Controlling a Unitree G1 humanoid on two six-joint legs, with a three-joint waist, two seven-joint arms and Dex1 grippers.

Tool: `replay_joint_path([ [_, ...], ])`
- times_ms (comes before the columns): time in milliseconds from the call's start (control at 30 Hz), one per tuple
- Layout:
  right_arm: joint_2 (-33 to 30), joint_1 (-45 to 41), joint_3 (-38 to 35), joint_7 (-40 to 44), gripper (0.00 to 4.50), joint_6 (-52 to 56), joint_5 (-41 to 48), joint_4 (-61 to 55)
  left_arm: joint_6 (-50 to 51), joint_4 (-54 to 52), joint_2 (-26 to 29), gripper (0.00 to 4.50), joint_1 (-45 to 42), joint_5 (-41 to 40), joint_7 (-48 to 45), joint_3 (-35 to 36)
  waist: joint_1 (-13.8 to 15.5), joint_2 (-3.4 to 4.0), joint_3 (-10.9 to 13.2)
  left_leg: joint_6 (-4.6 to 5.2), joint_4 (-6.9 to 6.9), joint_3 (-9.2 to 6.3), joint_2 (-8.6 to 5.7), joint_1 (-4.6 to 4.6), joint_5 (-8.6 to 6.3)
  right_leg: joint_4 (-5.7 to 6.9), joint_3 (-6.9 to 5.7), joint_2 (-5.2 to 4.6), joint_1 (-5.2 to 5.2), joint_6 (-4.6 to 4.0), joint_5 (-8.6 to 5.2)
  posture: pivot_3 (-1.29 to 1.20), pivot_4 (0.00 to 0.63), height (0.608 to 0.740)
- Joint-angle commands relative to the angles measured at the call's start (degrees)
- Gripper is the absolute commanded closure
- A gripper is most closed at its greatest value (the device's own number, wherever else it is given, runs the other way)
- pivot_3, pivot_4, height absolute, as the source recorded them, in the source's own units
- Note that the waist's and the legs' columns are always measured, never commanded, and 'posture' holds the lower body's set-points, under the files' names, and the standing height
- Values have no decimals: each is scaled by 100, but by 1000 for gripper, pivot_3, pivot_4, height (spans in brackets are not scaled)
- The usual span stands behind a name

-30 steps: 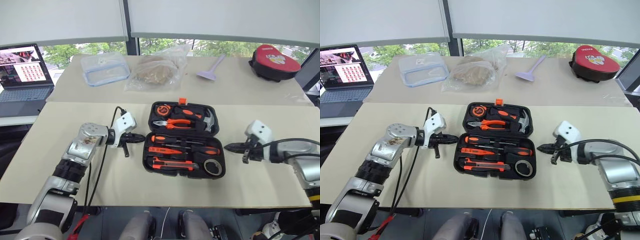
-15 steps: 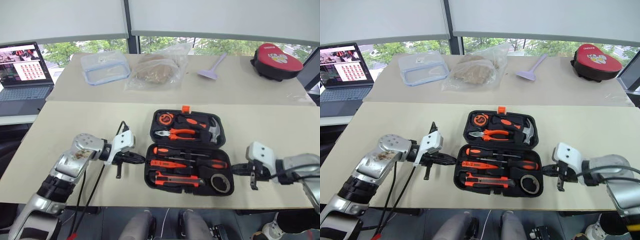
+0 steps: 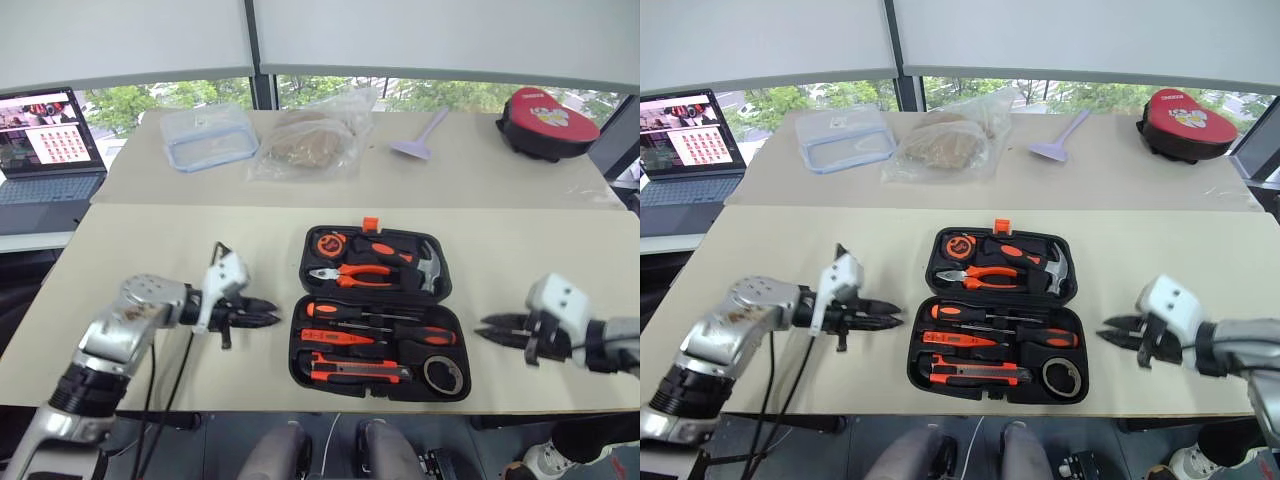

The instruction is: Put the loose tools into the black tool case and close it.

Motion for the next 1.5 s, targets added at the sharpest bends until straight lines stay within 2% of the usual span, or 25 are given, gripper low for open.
replay_joint_path([
  [33, 394, -1201, -96, -823, 1683, 1324, 528, 414, 806, 679, -365, 1567, -867, -230, 334, 126, 0, -1, 0, 0, 1, -1, 3, 10, 0, 0, -2, 1, 15, 0, 0, 0, 150, 722],
  [167, 846, -2214, 214, -1459, 328, 2031, 490, 944, 1558, 1343, -973, 100, -1676, -235, 778, 35, 12, -1, 0, 3, -8, -5, -2, 23, -1, -3, -3, -3, 27, 1, 0, 0, 150, 722],
  [300, 1009, -2564, 593, -1806, 293, 2215, 215, 1345, 1984, 1906, -1584, 20, -2196, -163, 1356, 79, 6, -1, -1, 6, 1, -7, -6, 2, 1, 9, -6, -3, 11, 6, 3, 0, 150, 722],
  [400, 1143, -2669, 955, -1932, 293, 2174, 23, 1507, 1827, 2102, -1873, 20, -2269, 13, 1615, -95, -47, -1, -1, 6, 18, 3, -12, -28, 2, 75, 2, -10, -43, 7, 4, 0, 150, 722],
  [500, 1314, -2701, 1141, -2117, 293, 2110, -138, 1618, 1718, 2392, -2112, 20, -2321, 68, 1935, 48, -134, -1, -1, 2, 21, 5, -11, -38, 5, 80, 2, -10, -52, 7, 4, 0, 150, 722],
  [533, 1338, -2691, 1150, -2131, 801, 2090, -152, 1614, 1702, 2465, -2175, 266, -2342, 60, 2053, 136, -143, -1, -1, -1, 22, 5, -11, -38, 7, 79, 2, -10, -52, 7, 3, 0, 150, 722],
  [567, 1384, -2690, 1122, -2140, 918, 2093, -126, 1599, 1744, 2502, -2228, 533, -2351, 19, 2151, 237, -145, -1, -1, -1, 27, 4, -9, -37, 8, 83, 1, -9, -50, 7, 3, 0, 150, 722],
  [633, 1456, -2697, 1067, -2171, 1715, 2166, -58, 1551, 1754, 2454, -2250, 1141, -2305, -28, 2172, 272, -143, -1, -1, -3, 32, 3, -9, -34, 9, 83, 2, -9, -47, 7, 3, 0, 150, 722],
  [667, 1486, -2704, 1057, -2190, 1957, 2174, -45, 1523, 1742, 2393, -2231, 1532, -2252, -16, 2138, 218, -140, -1, -1, -3, 34, 3, -9, -34, 9, 83, 4, -9, -47, 7, 3, 0, 150, 722],
  [700, 1513, -2714, 1055, -2207, 2431, 2190, -33, 1497, 1743, 2341, -2218, 1956, -2203, -19, 2113, 185, -135, -1, -2, -3, 36, 3, -9, -35, 9, 83, 4, -10, -46, 7, 3, 0, 150, 722],
  [767, 1546, -2717, 1066, -2223, 2875, 2203, -20, 1453, 1754, 2275, -2208, 2549, -2136, -27, 2106, 165, -119, -1, -2, -3, 37, 2, -11, -35, 9, 85, 4, -12, -45, 7, 4, 0, 150, 722],
  [867, 1580, -2702, 1066, -2223, 4005, 2194, -2, 1393, 1775, 2189, -2200, 3480, -2069, -63, 2107, 178, -92, 0, -5, -2, 40, -2, -15, -34, 9, 86, 3, -16, -44, 7, 4, 0, 150, 722],
  [900, 1584, -2701, 1068, -2219, 4219, 2187, 6, 1373, 1784, 2156, -2199, 3681, -2052, -73, 2110, 181, -90, 0, -6, -2, 40, -2, -16, -32, 10, 86, 4, -17, -44, 7, 4, 0, 150, 722],
  [933, 1589, -2697, 1070, -2220, 4500, 2184, 10, 1356, 1789, 2130, -2196, 4099, -2037, -80, 2111, 183, -92, 1, -7, -2, 40, -2, -16, -31, 10, 85, 4, -17, -42, 7, 4, 0, 150, 722],
  [1000, 1595, -2703, 1069, -2211, 4500, 2179, 29, 1309, 1778, 2042, -2192, 4453, -1996, -101, 2085, 190, -94, 1, -7, -2, 39, -1, -16, -29, 10, 85, 5, -16, -40, 7, 4, 0, 150, 722],
  [1133, 1664, -2865, 995, -2205, 4500, 2129, 113, 1219, 1492, 1846, -2187, 4453, -1948, -134, 1910, 206, -113, 1, -7, -2, 38, -1, -15, -29, 10, 86, 6, -16, -42, 7, 4, 0, 150, 722],
  [1200, 1739, -3118, 949, -2260, 4500, 2012, 123, 1242, 953, 1861, -2236, 4453, -2026, -42, 1930, 274, -126, 1, -7, -2, 39, 0, -15, -30, 10, 86, 7, -16, -42, 7, 4, 0, 150, 722],
  [1300, 1888, -3644, 944, -2410, 4500, 1499, -67, 1560, 78, 2107, -2421, 4453, -2340, 77, 2120, 471, -144, 0, -6, -6, 41, 6, -17, -39, 13, 82, 11, -16, -53, 7, 4, 0, 150, 722],
  [1500, 1963, -4214, 1185, -2467, 4500, 475, -645, 2064, -772, 2829, -2708, 4453, -2897, 98, 2372, 873, -141, -2, -3, -9, 32, 5, -21, -55, 19, 90, 8, -21, -72, 5, 5, 0, 150, 722],
])
